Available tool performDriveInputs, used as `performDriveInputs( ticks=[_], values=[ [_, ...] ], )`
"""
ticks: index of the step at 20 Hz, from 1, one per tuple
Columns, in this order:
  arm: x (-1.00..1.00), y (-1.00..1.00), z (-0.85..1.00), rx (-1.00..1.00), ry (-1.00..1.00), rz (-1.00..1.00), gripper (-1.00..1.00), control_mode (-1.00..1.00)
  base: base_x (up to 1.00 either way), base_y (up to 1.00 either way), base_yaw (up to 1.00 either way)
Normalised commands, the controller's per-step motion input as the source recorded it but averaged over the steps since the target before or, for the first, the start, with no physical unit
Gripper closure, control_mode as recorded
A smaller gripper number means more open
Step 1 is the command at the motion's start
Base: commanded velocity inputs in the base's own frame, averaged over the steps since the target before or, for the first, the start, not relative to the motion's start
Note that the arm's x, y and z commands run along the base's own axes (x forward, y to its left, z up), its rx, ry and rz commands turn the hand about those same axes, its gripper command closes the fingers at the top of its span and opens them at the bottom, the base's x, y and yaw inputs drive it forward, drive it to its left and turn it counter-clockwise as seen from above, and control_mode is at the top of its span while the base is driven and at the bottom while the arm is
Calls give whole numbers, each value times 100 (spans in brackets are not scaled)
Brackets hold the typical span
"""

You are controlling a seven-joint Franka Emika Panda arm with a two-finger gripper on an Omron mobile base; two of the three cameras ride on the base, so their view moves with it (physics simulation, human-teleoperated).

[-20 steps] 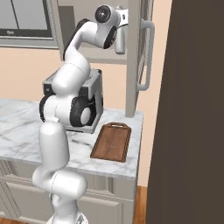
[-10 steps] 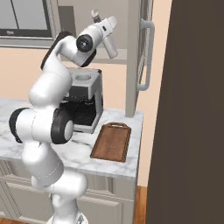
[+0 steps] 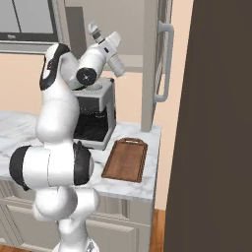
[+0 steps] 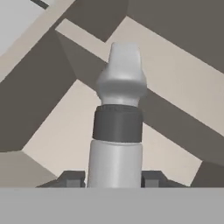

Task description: Grab the spray bottle from the cabinet, then place it next to the cutting board for sanitizing. Then grab the dish brush from the countertop next to the sink and place it next to the cutting board.

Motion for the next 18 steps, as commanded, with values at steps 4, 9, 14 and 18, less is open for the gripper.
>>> performDriveInputs(
  ticks=[4,9,14,18],
  values=[
    [-100,28,-18,17,58,15,100,-100,0,0,0],
    [-99,45,24,5,16,11,100,-100,0,0,0],
    [-36,20,11,24,29,15,100,-100,0,0,0],
    [0,0,6,31,43,22,100,-100,0,0,0]
  ],
)
